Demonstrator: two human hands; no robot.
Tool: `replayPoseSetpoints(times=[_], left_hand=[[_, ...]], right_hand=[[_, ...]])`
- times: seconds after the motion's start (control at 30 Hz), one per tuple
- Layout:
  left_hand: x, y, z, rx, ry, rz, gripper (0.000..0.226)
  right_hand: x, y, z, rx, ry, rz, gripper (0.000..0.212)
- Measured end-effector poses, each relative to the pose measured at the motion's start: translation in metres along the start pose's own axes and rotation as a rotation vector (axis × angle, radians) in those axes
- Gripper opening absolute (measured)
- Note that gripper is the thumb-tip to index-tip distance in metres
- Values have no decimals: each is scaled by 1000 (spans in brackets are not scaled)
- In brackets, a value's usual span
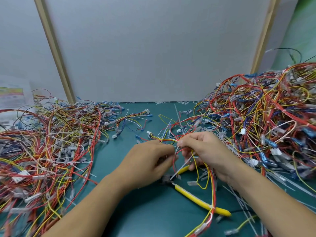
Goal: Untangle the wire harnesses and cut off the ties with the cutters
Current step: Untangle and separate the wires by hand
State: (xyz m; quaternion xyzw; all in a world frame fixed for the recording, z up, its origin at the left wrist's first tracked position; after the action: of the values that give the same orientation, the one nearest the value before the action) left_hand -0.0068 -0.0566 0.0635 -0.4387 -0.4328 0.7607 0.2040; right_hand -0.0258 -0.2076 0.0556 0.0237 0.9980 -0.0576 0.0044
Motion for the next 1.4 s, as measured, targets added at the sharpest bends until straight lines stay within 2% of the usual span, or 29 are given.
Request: replayPoseSetpoints(times=[0.27, 0.53, 0.67, 0.73, 0.8, 0.87, 1.03, 1.13, 1.23, 1.33, 1.4], left_hand=[[-1, -2, 7, -63, 38, 37, 32], [-2, -7, 11, -46, 59, 86, 28], [-2, -6, 4, -41, 1, 87, 33], [-1, -9, -3, 167, -81, 111, 34], [0, -19, -13, 423, -194, 282, 30], [0, -25, -22, 479, -308, 383, 29], [-4, -14, -23, 434, -334, 284, 13], [-4, -12, -25, 595, -355, 287, 9], [-3, -13, -26, 865, -371, 331, 3], [-3, -15, -21, 855, -325, 353, 15], [-3, -15, -17, 833, -302, 332, 21]], right_hand=[[-4, 2, 3, 164, -19, -38, 25], [-7, 2, 5, 155, -36, -22, 26], [-5, -2, 2, 119, -75, 25, 21], [-4, -3, 1, 83, -96, 32, 15], [-2, -1, 0, 86, -145, 26, 13], [-1, 2, -4, 155, -232, 20, 16], [9, 22, -7, 315, -373, -80, 17], [12, 25, -8, 333, -385, -97, 15], [11, 25, -10, 254, -313, -101, 17], [6, 15, -4, 16, -112, -12, 21], [4, 10, -3, -96, -75, 26, 17]])
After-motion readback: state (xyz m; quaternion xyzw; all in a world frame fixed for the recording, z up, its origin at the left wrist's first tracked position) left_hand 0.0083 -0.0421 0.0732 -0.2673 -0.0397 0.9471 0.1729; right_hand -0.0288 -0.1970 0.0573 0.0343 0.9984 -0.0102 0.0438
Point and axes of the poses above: each hand's wrist, its own x-axis away from the middle knuckle, its own y-axis out of the palm, z = x × y, the point moved 5 cm from there along -x, towards the middle knuckle, and after that the axes turned 1 degree about -y, right-handed, at the moved point
